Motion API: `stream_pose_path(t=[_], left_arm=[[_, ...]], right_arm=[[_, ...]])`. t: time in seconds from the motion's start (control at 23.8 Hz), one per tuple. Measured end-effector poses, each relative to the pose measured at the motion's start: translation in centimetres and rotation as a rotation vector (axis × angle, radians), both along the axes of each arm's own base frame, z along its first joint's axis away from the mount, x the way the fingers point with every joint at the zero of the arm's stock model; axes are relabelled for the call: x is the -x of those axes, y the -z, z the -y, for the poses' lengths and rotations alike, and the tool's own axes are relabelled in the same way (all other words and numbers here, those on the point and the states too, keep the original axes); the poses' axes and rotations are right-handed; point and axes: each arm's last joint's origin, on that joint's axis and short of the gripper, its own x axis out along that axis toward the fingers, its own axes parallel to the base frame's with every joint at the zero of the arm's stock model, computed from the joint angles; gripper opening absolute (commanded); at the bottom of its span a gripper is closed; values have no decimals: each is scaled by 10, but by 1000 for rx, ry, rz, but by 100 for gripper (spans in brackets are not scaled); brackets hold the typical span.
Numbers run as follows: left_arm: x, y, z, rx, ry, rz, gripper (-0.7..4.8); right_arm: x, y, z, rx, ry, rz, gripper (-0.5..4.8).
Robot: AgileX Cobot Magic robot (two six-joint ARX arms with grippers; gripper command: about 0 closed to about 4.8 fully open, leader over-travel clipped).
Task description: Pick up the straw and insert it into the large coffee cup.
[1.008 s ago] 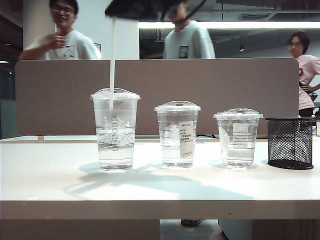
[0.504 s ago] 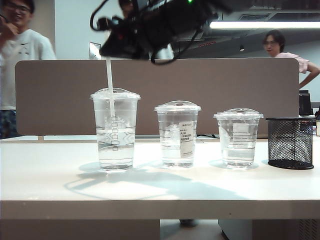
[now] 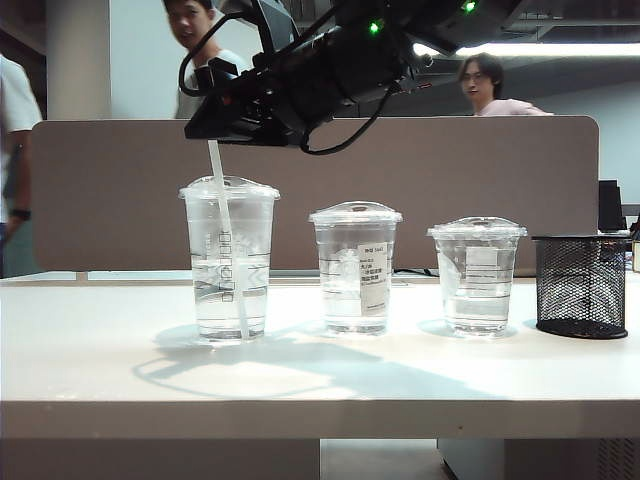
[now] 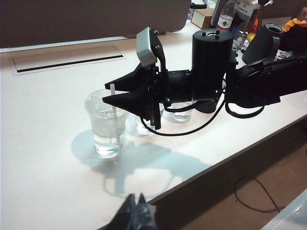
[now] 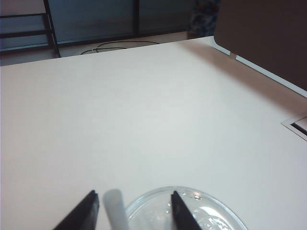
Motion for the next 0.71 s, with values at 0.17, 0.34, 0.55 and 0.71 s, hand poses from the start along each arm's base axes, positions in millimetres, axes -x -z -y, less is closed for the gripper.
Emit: stream_pose_path(t=[0.17, 0.34, 0.55, 0.71], left_arm=[[0, 0, 0, 0, 0, 0, -4], [0, 0, 0, 0, 0, 0, -4], [0, 0, 0, 0, 0, 0, -4], [0, 0, 0, 0, 0, 0, -4]], right_arm=[[-2, 0, 2, 0, 7, 1, 268], [-1, -4, 5, 2, 17, -1, 276], [15, -43, 18, -19, 37, 30, 274], [32, -69, 33, 16, 57, 59, 257]])
